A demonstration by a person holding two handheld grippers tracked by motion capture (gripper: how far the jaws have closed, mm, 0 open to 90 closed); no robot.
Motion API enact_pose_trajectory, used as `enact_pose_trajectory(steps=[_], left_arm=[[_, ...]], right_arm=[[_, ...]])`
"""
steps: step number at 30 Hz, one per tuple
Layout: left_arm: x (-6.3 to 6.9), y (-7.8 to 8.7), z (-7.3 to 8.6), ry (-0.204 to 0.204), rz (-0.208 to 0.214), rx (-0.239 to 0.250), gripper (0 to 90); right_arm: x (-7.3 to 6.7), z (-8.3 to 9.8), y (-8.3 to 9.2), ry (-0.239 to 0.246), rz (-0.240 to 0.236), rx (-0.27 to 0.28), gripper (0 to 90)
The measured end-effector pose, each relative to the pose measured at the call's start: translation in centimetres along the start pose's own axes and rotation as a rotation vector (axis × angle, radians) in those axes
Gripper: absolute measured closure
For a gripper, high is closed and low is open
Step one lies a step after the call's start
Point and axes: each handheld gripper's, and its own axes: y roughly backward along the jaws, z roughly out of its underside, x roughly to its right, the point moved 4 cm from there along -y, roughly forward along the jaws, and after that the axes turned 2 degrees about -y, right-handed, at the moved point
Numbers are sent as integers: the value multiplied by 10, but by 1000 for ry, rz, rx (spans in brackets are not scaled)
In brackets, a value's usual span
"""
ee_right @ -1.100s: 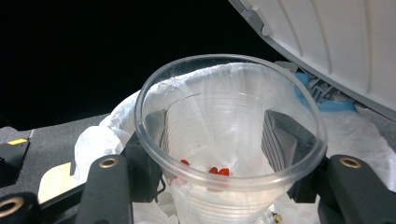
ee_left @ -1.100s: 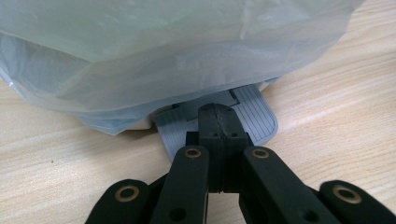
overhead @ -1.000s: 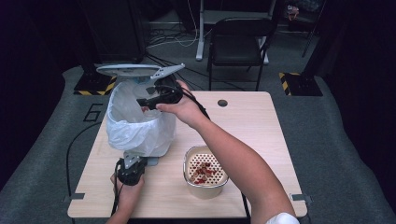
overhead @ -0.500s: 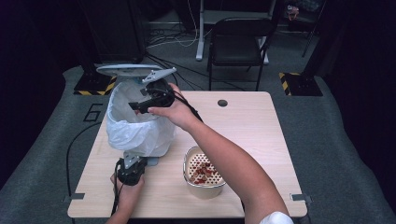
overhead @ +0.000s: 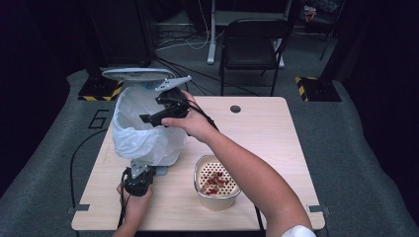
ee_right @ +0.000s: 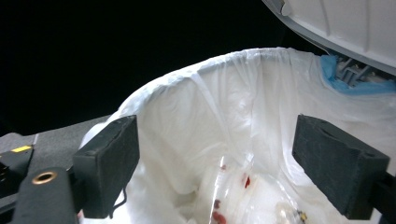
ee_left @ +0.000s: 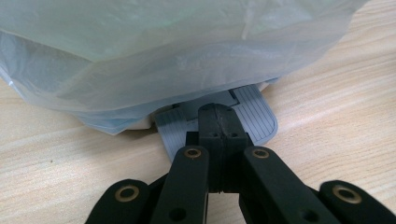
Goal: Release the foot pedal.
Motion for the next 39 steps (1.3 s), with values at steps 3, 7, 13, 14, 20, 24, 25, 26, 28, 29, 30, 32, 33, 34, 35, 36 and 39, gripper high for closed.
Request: enact_pose_trajectory(steps=[3, 7, 13, 14, 20, 24, 25, 26, 28, 29, 30, 32, 33, 34, 35, 36, 39], left_arm=[[0, -1, 0, 2, -3, 14, 900], [2, -2, -1, 32, -3, 38, 900], [2, -3, -1, 43, -2, 46, 900], [4, -3, -1, 64, 9, 49, 900], [4, -4, -1, 79, 15, 45, 900], [6, -4, 0, 107, 17, 49, 900], [6, -4, 0, 106, 17, 47, 900], [6, -4, 0, 106, 17, 47, 900], [6, -4, 0, 105, 17, 47, 900], [6, -4, 0, 105, 16, 47, 900], [6, -4, 0, 106, 17, 47, 900], [6, -4, 0, 107, 18, 46, 900], [6, -3, 0, 108, 19, 46, 900], [6, -4, 0, 106, 17, 46, 900], [6, -4, 0, 107, 17, 48, 900], [6, -3, 0, 107, 18, 44, 900], [5, -4, 0, 109, 15, 47, 900]], right_arm=[[-1, 3, 17, 14, 6, 12, 173], [0, 8, 41, 23, 4, 24, 176], [9, 17, 70, 23, 33, 44, 178], [10, 18, 72, 19, 34, 48, 178], [20, 25, 90, 1, 60, 59, 183], [26, 35, 101, 8, 77, 49, 183], [28, 37, 103, 7, 84, 50, 183], [29, 39, 106, 3, 91, 50, 183], [31, 45, 113, 9, 103, 47, 187], [31, 46, 114, 7, 107, 45, 188], [32, 49, 119, 5, 118, 46, 189], [35, 54, 127, 9, 134, 51, 194], [36, 55, 130, 8, 143, 52, 197], [37, 57, 134, 14, 159, 47, 200], [38, 59, 138, 23, 179, 43, 201], [39, 62, 143, 23, 192, 41, 203], [41, 71, 158, 20, 241, 36, 210]])
